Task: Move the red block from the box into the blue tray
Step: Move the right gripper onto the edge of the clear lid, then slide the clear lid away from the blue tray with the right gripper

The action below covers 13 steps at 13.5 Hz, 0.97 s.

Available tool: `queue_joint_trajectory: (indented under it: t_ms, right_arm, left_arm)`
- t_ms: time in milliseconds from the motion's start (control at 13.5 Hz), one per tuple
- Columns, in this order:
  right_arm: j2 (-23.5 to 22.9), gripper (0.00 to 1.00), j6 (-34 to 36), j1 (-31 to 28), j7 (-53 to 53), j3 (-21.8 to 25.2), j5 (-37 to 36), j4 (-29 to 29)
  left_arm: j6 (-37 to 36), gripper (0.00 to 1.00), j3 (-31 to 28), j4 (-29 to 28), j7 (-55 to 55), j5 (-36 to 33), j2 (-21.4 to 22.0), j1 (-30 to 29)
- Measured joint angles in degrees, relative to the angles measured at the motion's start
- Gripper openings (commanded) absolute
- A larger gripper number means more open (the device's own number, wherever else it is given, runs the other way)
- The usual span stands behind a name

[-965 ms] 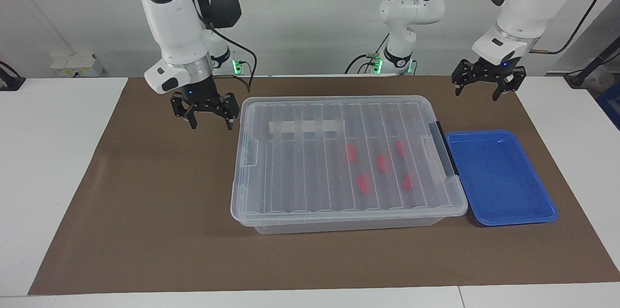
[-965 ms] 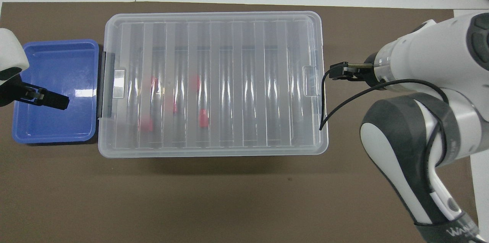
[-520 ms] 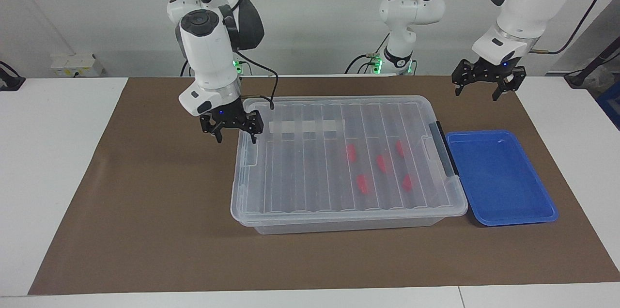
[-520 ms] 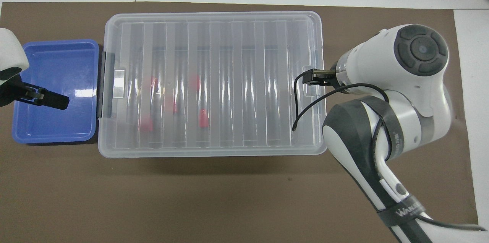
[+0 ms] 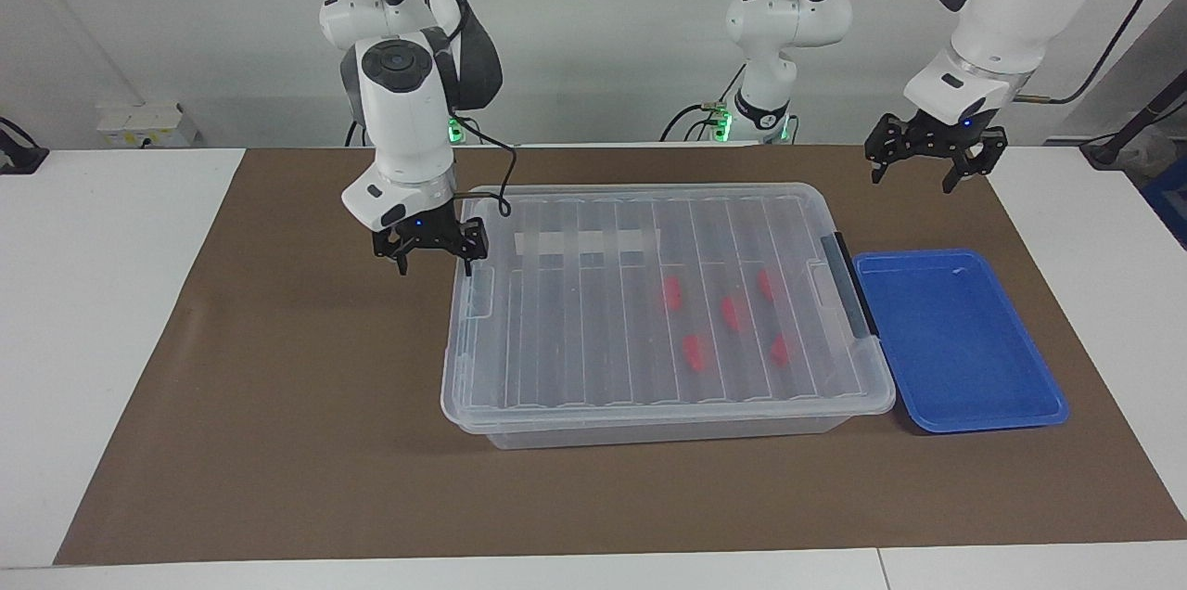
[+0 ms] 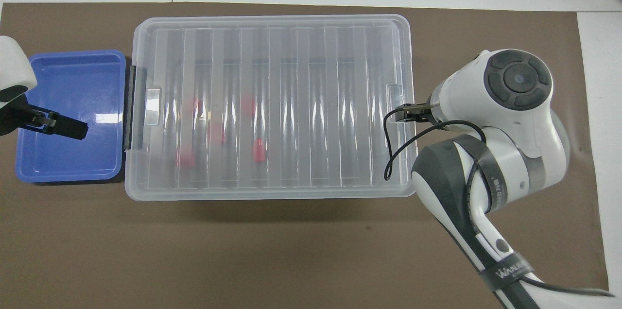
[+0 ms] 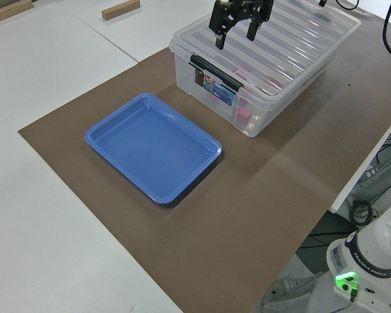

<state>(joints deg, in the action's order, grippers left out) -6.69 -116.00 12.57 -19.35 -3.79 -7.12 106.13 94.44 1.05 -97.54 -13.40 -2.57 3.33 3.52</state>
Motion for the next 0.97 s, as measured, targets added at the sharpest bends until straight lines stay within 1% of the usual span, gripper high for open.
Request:
queue_joint_trajectory:
  t_ms: [371, 743, 965]
  right_arm:
    - [1.0, 1.0, 1.2, -3.4, 9.0, 0.2, -0.1, 0.5]
    - [1.2, 1.0, 1.4, -9.7, 24.4, 0.3, -0.1, 1.2]
    - [1.2, 1.0, 1.3, -13.0, 30.9, 0.3, -0.1, 1.5]
  left_arm:
    - [0.0, 1.0, 0.0, 0.0, 0.0, 0.0, 0.0, 0.0]
    - [-0.1, 1.0, 0.1, 0.0, 0.0, 0.0, 1.1, 0.0]
    - [-0.6, 1.0, 0.7, 0.0, 0.0, 0.0, 1.1, 0.7]
